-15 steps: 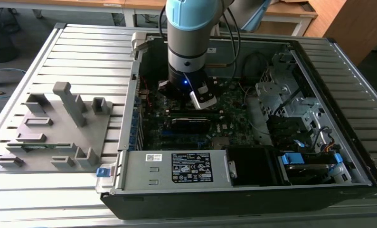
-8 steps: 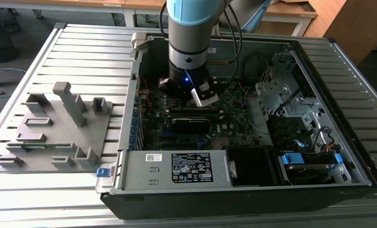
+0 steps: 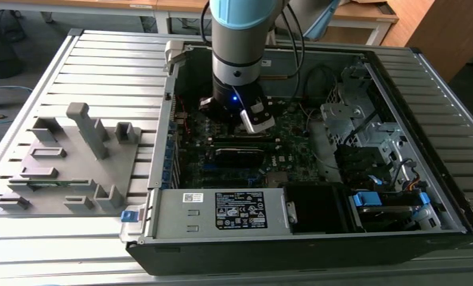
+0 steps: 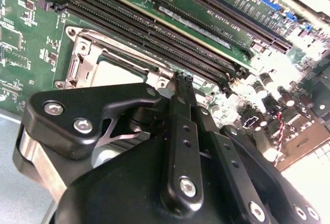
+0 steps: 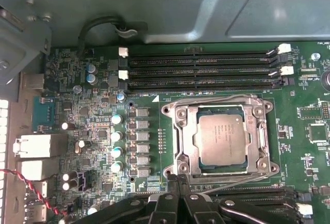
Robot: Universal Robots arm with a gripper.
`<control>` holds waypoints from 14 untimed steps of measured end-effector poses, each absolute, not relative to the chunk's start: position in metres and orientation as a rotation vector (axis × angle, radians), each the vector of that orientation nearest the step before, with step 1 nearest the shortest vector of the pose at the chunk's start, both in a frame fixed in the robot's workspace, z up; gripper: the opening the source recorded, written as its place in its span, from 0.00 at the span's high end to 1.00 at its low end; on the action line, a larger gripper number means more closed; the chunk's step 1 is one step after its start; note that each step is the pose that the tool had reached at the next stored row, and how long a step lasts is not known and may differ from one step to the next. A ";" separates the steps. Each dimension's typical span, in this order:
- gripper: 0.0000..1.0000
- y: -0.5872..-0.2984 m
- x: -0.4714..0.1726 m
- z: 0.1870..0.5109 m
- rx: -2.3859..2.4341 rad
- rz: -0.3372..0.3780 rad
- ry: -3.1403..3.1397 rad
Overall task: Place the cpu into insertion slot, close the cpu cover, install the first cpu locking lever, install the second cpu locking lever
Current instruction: 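Install the second cpu locking lever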
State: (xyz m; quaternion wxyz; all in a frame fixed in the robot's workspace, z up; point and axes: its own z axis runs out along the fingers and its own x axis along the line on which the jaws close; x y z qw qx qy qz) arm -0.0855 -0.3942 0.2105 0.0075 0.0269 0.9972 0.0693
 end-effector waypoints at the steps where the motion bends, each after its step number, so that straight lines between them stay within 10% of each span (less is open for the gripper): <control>1: 0.89 -0.395 -0.085 0.210 0.084 0.215 3.118; 14: 0.89 -0.398 -0.085 0.207 0.084 0.206 3.118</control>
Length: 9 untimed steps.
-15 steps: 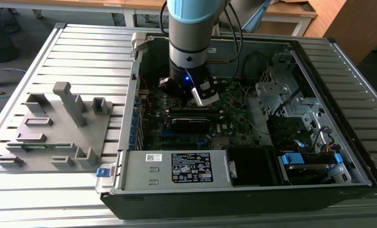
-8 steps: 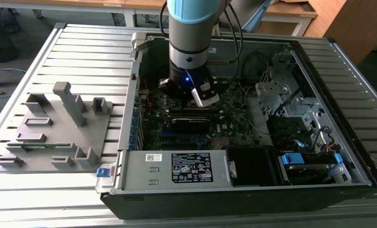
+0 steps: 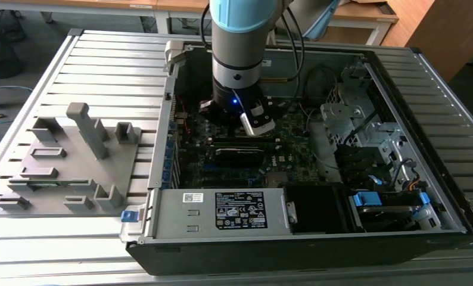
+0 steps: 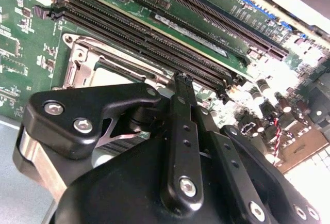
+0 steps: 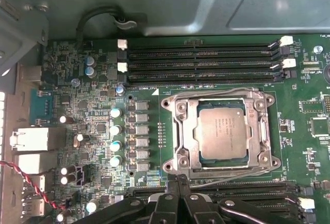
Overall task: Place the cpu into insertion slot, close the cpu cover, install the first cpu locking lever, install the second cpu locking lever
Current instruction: 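Install the second cpu locking lever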
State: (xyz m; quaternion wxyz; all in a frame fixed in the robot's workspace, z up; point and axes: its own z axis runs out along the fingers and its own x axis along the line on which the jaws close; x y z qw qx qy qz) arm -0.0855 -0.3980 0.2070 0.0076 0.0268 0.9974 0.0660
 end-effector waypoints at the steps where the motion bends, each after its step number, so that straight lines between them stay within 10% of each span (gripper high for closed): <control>1: 0.89 -0.398 -0.085 0.207 0.084 0.206 3.118; 9: 0.89 -0.400 -0.086 0.203 0.084 0.207 3.118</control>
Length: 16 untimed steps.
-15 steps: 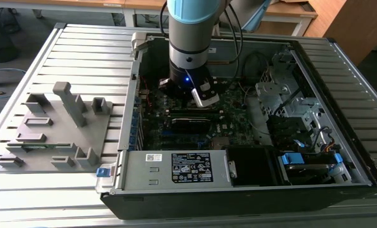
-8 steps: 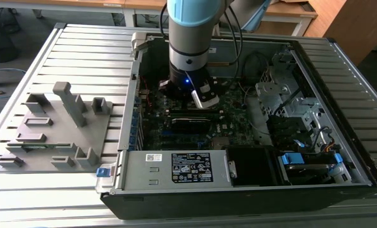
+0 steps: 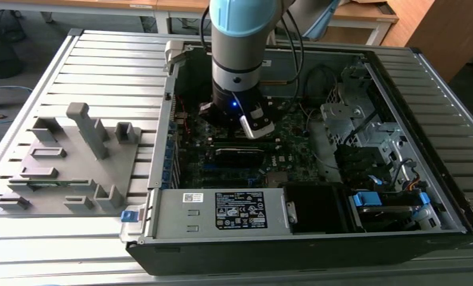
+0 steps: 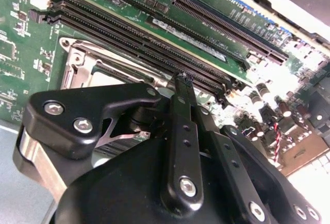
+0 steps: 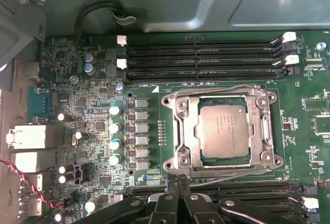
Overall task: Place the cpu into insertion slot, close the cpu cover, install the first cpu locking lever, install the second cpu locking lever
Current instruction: 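Install the second cpu locking lever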
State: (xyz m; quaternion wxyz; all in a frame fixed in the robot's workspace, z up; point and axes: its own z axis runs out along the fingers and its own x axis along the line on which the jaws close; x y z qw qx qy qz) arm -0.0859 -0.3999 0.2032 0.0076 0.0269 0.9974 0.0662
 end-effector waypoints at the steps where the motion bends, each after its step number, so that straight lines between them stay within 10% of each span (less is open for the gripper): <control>1: 0.89 -0.400 -0.086 0.203 0.084 0.207 3.118; 16: 0.89 -0.400 -0.086 0.200 0.084 0.223 3.118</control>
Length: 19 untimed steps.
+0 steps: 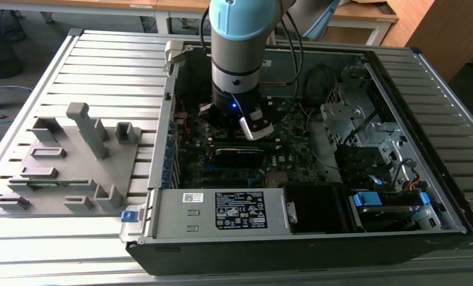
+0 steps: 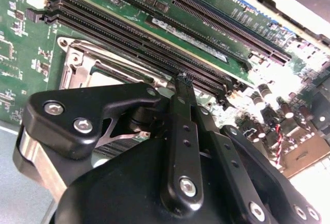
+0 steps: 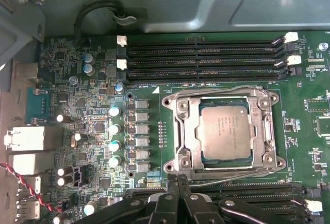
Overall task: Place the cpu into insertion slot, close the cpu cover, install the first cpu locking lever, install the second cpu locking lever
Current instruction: 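Install the second cpu locking lever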
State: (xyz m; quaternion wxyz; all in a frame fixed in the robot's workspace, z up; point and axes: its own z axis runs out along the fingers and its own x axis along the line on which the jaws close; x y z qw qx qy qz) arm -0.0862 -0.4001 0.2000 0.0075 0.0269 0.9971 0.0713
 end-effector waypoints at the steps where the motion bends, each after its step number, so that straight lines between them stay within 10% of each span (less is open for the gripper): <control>1: 0.89 -0.400 -0.086 0.200 0.084 0.225 3.117; 19: 0.89 -0.400 -0.088 0.197 0.084 0.284 3.114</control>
